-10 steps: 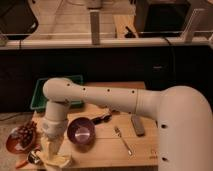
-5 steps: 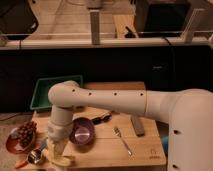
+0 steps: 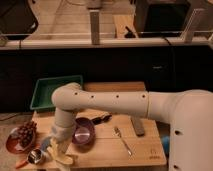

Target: Place banana in paper cup

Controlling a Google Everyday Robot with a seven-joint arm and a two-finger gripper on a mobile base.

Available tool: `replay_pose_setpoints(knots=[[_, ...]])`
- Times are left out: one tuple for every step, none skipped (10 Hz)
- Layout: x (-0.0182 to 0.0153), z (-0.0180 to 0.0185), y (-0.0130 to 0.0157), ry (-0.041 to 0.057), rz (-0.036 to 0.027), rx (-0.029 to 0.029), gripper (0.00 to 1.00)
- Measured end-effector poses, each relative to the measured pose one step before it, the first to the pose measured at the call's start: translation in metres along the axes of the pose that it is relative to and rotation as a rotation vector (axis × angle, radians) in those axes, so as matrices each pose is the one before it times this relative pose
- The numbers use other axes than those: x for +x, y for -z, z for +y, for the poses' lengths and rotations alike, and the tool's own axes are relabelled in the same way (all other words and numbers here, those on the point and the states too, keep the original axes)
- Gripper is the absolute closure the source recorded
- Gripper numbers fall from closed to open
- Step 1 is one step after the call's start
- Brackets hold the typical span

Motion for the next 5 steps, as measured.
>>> replay_pose_setpoints(knots=[[0.00207, 0.00166, -0.00035, -0.00328, 0.01339, -0.01131, 0.23], [0.00182, 0.00171, 0.00035, -0.00673, 0.01564, -0.00936, 0.20], [0.00323, 0.00150, 0.00077, -0.01067, 0.01824, -0.01020, 0.20], [0.00539, -0.00017, -0.00087, -0.01182, 0.01414, -0.01130, 0.20], [0.00280, 0.00001, -0.00013, -0.01003, 0.00617, -0.00451, 0.20]])
